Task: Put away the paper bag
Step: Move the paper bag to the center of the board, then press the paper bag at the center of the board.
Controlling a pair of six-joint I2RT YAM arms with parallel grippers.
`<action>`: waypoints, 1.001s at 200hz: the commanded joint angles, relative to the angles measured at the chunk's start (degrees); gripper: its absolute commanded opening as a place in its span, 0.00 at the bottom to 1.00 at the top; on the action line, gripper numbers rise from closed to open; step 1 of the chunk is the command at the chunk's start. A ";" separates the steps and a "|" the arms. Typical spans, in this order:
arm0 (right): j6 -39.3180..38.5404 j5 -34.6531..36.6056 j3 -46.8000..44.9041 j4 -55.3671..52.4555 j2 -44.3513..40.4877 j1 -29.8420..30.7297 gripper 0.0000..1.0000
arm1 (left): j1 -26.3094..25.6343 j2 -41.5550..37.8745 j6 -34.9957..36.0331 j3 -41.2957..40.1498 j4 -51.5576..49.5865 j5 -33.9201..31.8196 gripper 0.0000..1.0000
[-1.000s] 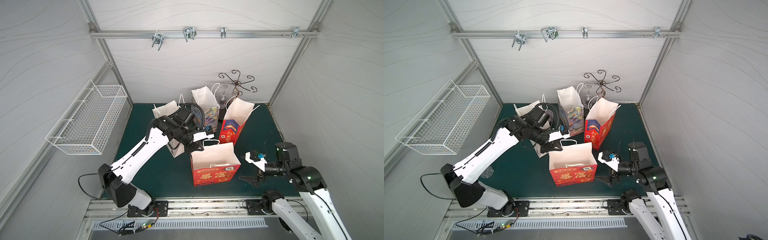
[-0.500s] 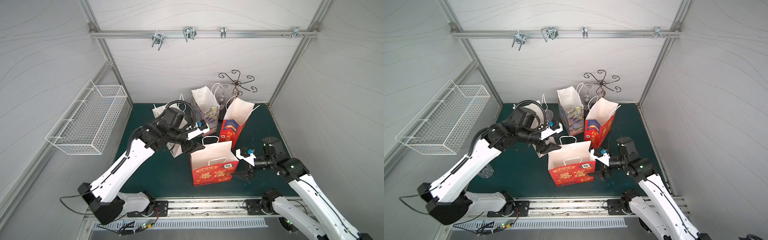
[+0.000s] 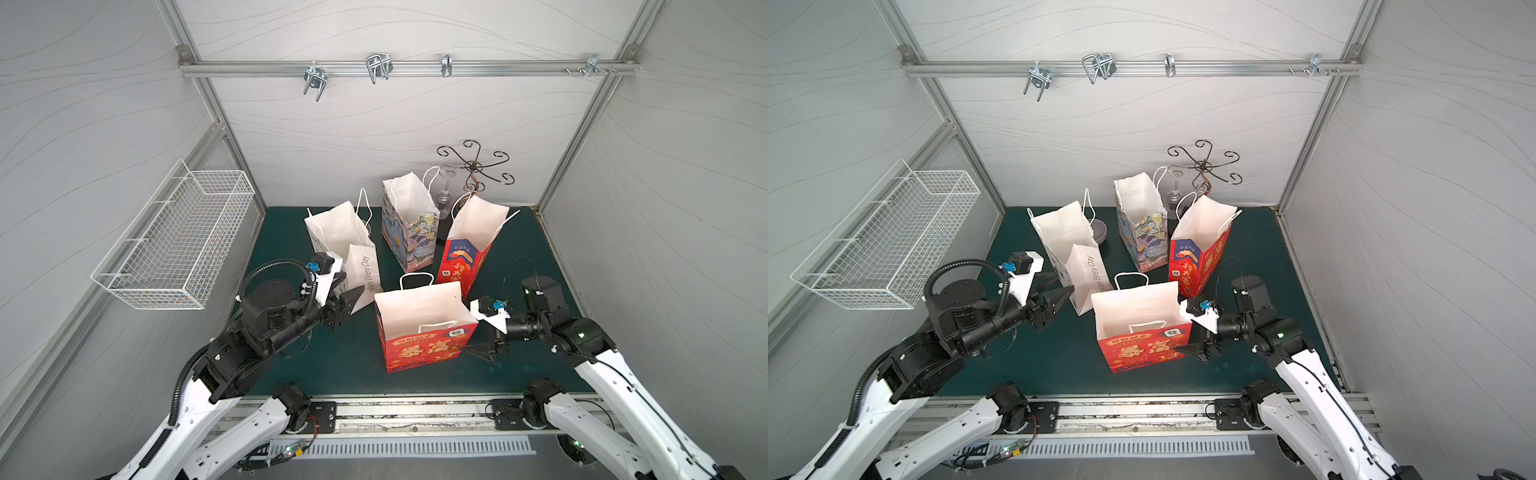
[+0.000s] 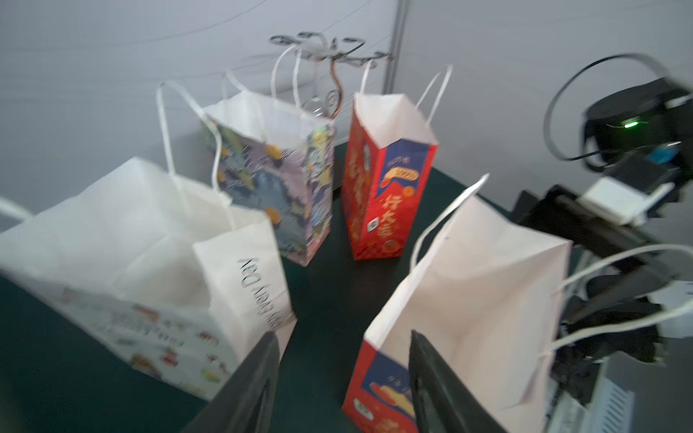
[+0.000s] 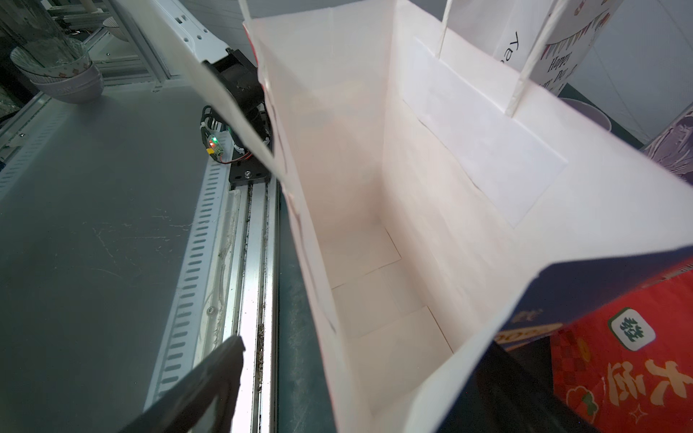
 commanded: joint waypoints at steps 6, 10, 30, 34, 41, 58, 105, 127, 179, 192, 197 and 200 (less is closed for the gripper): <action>0.36 0.04 -0.24 -0.13 -0.77 0.54 0.95 | 0.08 -3.20 -13.95 -7.02 -5.45 -6.16 0.54; 0.46 0.11 -0.20 -0.05 -0.90 0.62 0.95 | 0.11 -3.67 -14.60 -8.60 -5.38 -5.15 0.54; 1.00 0.38 -0.63 0.74 -2.04 0.96 0.95 | 0.08 -5.75 -16.87 -16.97 -2.30 0.87 0.50; 1.00 0.54 -0.72 0.76 -2.26 0.98 0.95 | 0.10 -5.97 -17.66 -18.54 -1.48 2.17 0.49; 1.00 0.60 -0.84 0.70 -2.34 0.98 0.95 | 0.08 -6.25 -18.88 -21.34 0.50 4.95 0.48; 0.82 0.91 -1.28 0.24 -1.96 1.07 0.95 | 0.13 -5.38 -21.82 -26.77 5.71 10.67 0.40; 0.56 2.05 -1.87 0.64 0.42 2.65 0.94 | 0.12 3.14 -20.34 -30.58 17.74 21.80 0.28; 0.86 2.87 -2.16 1.17 0.74 3.92 0.94 | 0.08 7.60 -20.14 -30.70 24.34 27.97 0.24; 2.83 4.76 -2.75 3.05 0.76 6.55 0.94 | 0.02 10.25 -19.54 -30.36 32.03 34.48 0.22; 2.98 5.29 -2.79 3.31 0.74 6.87 0.94 | -0.01 9.36 -19.53 -30.62 32.92 33.68 0.21; 2.97 5.46 -2.86 3.31 0.61 6.96 0.94 | 0.07 8.78 -19.53 -30.75 33.22 33.05 0.21; 3.02 5.57 -2.80 3.24 0.61 7.04 0.94 | 0.07 8.37 -19.53 -30.82 33.31 32.54 0.21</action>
